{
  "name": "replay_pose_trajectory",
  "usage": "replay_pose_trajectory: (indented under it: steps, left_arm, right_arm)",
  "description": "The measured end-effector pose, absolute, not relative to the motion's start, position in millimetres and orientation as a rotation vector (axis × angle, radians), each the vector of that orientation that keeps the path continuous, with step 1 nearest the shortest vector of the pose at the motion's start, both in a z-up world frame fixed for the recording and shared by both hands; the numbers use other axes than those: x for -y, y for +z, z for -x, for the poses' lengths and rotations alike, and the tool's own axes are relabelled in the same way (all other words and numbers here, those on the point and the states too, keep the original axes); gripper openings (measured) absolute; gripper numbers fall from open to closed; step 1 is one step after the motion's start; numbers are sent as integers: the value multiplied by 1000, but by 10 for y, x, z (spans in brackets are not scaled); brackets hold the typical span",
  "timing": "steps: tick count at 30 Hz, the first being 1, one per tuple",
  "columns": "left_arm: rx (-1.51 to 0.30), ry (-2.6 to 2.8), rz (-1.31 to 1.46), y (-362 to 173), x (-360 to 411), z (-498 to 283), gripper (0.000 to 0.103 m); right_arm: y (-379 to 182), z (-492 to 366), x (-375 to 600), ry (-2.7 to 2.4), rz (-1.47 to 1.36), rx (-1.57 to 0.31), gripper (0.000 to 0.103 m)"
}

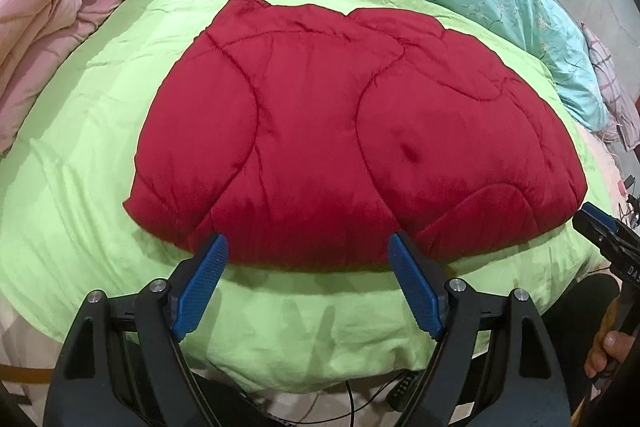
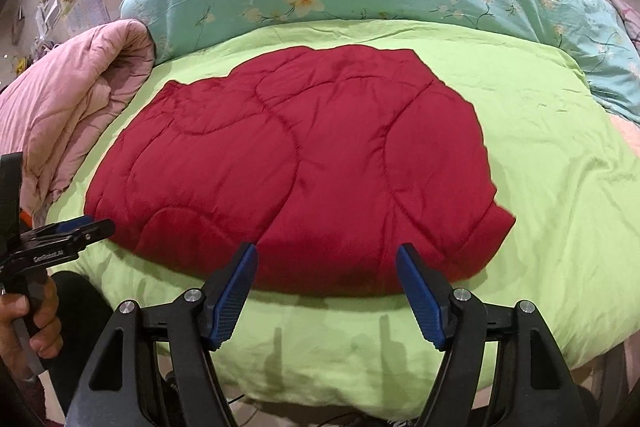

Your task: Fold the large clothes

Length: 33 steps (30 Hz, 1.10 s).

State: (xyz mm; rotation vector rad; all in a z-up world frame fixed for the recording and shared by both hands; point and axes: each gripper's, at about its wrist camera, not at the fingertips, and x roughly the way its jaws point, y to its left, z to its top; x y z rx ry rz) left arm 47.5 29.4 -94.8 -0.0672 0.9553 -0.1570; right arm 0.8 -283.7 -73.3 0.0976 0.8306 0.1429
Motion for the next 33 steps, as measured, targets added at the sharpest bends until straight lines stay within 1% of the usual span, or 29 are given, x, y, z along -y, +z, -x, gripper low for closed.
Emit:
replay_pose_trajectory:
  steps: [12,14,16,17,21,24,27,29,33]
  left_arm:
    - [-966,-107,20,-998,-235,-290,83]
    - [-965,-96,3,-1009,-221,-254,83]
    - [-967,-81,-6,-1036,-216,-207,83]
    - [-969,-78,-3,-1056,-220,-182,83]
    - [-949,-114,76,-1094,-277,-37,83]
    - [-949,-112,100,-1072,-300,61,83]
    - [-978,-161,43,-982,-240,100,83]
    - [-933,-134,-5,-820,-214,172,83]
    - [-871,-93,-68,-494,-175,230,84]
  right_arm:
    - [-896,169,2704,179,-93,-882,73]
    - [-952,178,2688,184,-95,-906,76]
    - [-995,186,2675,189,-98,-918,82]
    - [-1012,180,2668,194,-98,-926,83]
    - [-1045,185,2651,223,-115,-947,89]
    - [-1019,211,2638,227,-106,-940,100]
    - [-929,268,2608,233,-94,-917,101]
    - [-819,315,2578,238,-69,-894,103]
    - [-523,419,2514,243,-11,-836,103]
